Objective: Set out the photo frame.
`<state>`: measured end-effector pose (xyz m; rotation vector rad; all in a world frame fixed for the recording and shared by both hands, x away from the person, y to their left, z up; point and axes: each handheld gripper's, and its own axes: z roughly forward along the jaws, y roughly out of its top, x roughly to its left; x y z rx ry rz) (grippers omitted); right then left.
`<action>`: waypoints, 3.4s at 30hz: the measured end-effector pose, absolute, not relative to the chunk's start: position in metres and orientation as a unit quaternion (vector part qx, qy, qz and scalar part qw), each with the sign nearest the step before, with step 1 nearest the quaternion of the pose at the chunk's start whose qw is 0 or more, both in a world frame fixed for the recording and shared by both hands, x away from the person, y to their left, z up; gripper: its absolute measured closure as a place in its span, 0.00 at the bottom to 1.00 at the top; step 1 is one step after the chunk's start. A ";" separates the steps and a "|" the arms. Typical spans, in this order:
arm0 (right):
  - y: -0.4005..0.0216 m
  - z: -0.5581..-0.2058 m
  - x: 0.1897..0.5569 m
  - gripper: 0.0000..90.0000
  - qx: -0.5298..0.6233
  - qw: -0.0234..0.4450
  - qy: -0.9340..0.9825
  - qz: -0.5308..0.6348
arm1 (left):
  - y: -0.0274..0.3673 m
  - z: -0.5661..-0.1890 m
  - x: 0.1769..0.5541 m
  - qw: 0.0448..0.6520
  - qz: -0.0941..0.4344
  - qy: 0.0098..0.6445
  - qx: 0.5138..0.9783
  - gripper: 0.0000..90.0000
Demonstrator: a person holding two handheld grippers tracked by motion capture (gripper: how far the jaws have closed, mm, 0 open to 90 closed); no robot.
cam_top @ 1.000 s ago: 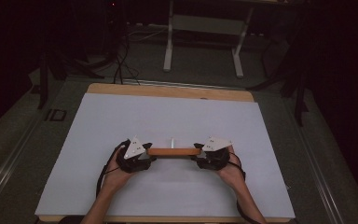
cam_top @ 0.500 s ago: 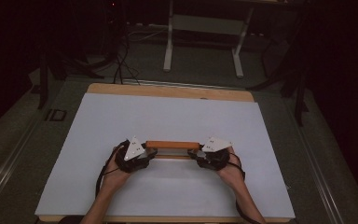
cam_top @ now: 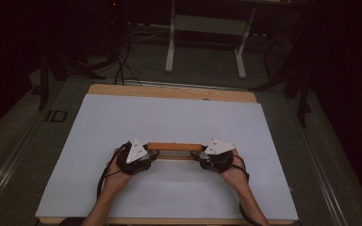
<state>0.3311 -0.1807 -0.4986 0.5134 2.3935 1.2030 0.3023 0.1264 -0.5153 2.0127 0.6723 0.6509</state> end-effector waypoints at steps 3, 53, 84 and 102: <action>-0.181 -0.497 0.330 0.67 0.183 0.206 0.858 0.434 | 0.127 -0.514 0.302 0.447 0.258 0.273 0.812 0.63; -0.197 -0.480 0.315 0.69 0.200 0.180 0.849 0.456 | 0.123 -0.501 0.305 0.463 0.169 0.304 0.816 0.61; -0.205 -0.485 0.316 0.69 0.236 0.131 0.852 0.449 | 0.119 -0.503 0.310 0.456 0.109 0.333 0.818 0.61; -0.213 -0.498 0.328 0.69 0.272 0.056 0.848 0.451 | 0.122 -0.504 0.310 0.467 0.079 0.349 0.809 0.64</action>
